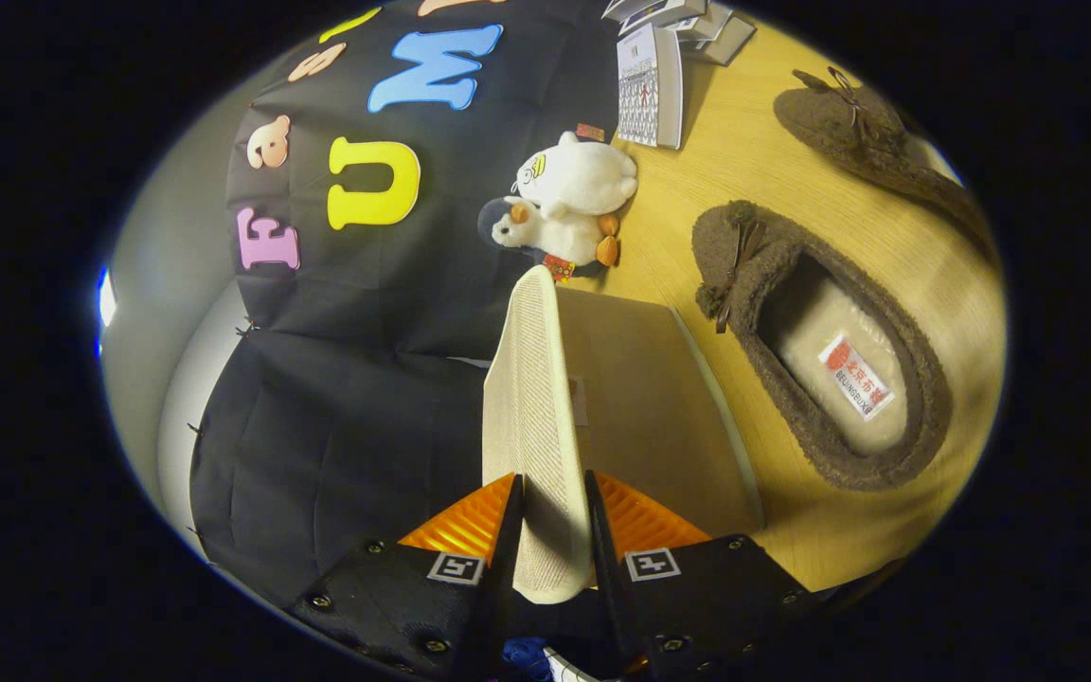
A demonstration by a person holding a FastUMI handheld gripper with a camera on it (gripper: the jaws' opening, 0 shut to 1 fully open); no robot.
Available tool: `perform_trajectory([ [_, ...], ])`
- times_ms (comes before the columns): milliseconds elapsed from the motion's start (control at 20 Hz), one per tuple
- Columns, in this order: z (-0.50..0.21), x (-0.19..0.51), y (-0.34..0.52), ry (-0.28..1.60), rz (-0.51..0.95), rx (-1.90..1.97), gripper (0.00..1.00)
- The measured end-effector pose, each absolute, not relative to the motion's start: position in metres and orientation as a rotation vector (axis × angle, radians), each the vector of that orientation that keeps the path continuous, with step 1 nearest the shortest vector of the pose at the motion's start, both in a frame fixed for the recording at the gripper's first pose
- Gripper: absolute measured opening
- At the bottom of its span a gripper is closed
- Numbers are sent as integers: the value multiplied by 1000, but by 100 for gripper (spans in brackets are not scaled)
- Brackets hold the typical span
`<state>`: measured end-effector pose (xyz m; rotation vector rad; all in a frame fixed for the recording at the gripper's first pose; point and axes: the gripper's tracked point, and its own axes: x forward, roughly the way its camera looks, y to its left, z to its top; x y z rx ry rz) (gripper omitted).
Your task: Open the storage box then place both shoes into the box .Put the left shoe in first, then the right shoe, with the right side of both shoes facing outward in a uniform manner.
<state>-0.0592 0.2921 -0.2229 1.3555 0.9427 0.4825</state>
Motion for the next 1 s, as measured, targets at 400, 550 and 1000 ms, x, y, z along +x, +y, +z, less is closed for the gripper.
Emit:
perform_trajectory([
  [400, -185, -46, 293, 927, 522, 1154, 0],
  [550, -159, -40, 297, 912, 559, 1091, 0],
  [1000, -95, -24, 338, 878, 608, 969, 0],
])
